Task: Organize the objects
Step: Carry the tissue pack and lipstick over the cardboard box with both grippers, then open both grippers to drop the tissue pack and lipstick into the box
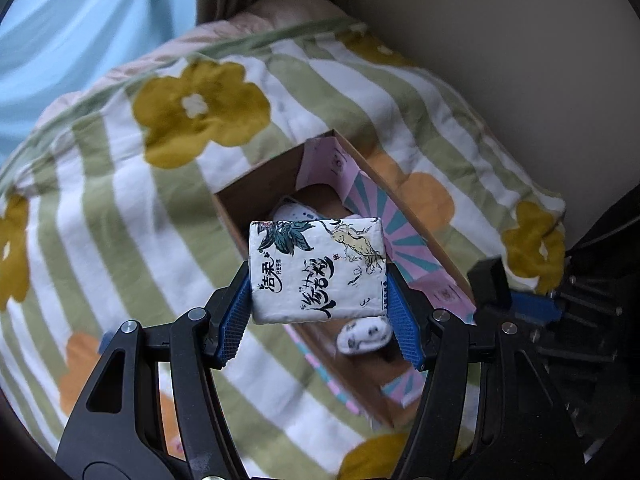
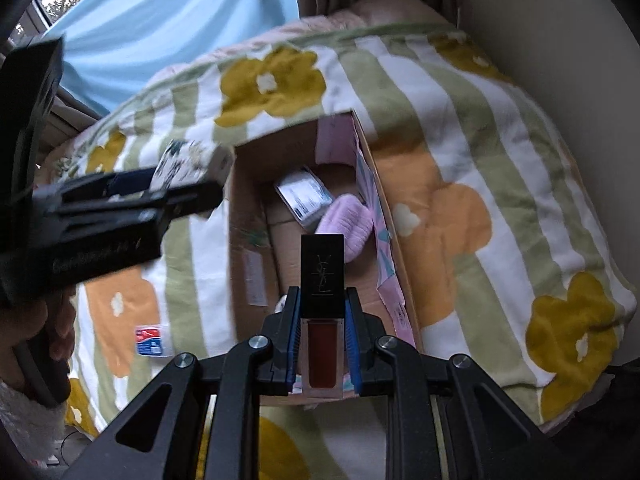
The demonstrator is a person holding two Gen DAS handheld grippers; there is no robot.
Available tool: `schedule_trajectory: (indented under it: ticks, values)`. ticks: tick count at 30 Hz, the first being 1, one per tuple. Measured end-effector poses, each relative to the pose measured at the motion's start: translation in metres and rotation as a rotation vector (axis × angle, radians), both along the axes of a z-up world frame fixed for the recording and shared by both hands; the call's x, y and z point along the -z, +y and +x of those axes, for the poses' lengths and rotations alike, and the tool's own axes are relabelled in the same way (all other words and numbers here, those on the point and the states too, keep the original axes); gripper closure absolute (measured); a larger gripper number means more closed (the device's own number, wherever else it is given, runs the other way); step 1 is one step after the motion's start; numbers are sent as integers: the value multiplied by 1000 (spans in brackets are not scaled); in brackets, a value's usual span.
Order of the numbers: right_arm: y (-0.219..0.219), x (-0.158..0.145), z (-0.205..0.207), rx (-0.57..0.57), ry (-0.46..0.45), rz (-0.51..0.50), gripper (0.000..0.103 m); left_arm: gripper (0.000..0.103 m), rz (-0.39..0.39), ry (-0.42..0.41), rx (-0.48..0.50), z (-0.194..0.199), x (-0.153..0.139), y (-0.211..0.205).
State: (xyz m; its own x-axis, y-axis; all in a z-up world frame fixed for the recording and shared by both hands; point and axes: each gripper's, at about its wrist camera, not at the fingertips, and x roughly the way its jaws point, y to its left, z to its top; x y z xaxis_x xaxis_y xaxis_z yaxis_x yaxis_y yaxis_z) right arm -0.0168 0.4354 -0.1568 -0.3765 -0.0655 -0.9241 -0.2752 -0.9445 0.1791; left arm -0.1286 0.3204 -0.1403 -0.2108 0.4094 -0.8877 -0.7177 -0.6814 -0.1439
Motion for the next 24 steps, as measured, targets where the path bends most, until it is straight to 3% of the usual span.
schedule_trajectory:
  ticks: [10,15,22,23,24]
  values:
    - [-1,63,-25,-44,-45,33,85,44,-50,-11,79,-47,76,77]
    - [-6,79,-32,-48,-46,64,85,44,-91,-21,106,-66,117,103]
    - [-2,82,-39,-31,-45,66,85,43,-112,-19,114,-73,134,119]
    - [-1,82,-39,-24,-45,63,83,43,-114,-17,112,-74,133,120]
    - [-1,81,-38,-15,-34,60,73,41,-114,-19,111,-74,132,120]
